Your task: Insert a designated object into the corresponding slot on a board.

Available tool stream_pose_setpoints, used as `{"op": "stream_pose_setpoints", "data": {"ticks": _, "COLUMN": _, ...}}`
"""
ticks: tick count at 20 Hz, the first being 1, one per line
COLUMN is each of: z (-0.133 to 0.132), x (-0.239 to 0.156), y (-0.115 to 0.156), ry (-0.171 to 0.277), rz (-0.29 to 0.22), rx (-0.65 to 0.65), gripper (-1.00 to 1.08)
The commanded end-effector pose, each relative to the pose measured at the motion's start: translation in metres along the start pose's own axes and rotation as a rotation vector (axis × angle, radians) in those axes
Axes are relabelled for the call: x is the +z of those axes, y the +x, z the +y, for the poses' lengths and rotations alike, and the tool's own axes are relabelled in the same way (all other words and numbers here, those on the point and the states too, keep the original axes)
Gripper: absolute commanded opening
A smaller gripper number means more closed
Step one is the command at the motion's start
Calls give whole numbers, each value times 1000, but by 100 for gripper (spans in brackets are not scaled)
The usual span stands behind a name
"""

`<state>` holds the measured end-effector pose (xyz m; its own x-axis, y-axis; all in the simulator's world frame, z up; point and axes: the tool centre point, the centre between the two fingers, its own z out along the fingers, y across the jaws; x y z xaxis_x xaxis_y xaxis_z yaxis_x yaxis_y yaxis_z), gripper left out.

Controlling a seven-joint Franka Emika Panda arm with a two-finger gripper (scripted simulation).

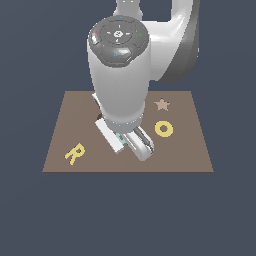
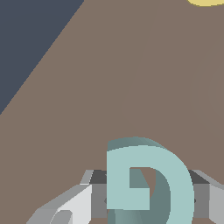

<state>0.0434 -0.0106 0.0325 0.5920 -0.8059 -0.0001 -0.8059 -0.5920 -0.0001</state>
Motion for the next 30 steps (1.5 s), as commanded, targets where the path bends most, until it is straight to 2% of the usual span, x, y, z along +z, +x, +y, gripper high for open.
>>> {"op": "stream_pose_setpoints", "data": {"ticks": 1, "z": 7, "x": -1, "y": -2, "ry": 0, "rz": 0, "rx": -76, "gripper": -100}}
{"op": "stream_pose_setpoints", "data": {"ticks": 10, "z": 37, "x": -3, "y": -7, "ry": 0, "rz": 1, "rx": -404, "gripper": -100}}
{"op": "stream_pose_setpoints", "data": {"ticks": 19, "z": 67, "x": -5, "y": 0, "ry": -1, "rz": 1, "rx": -724, "gripper": -100}}
{"op": "stream_pose_setpoints", "data": {"ticks": 30, "z": 88, "x": -7, "y": 13, "ry": -2, "rz": 1, "rx": -982, "gripper": -100}}
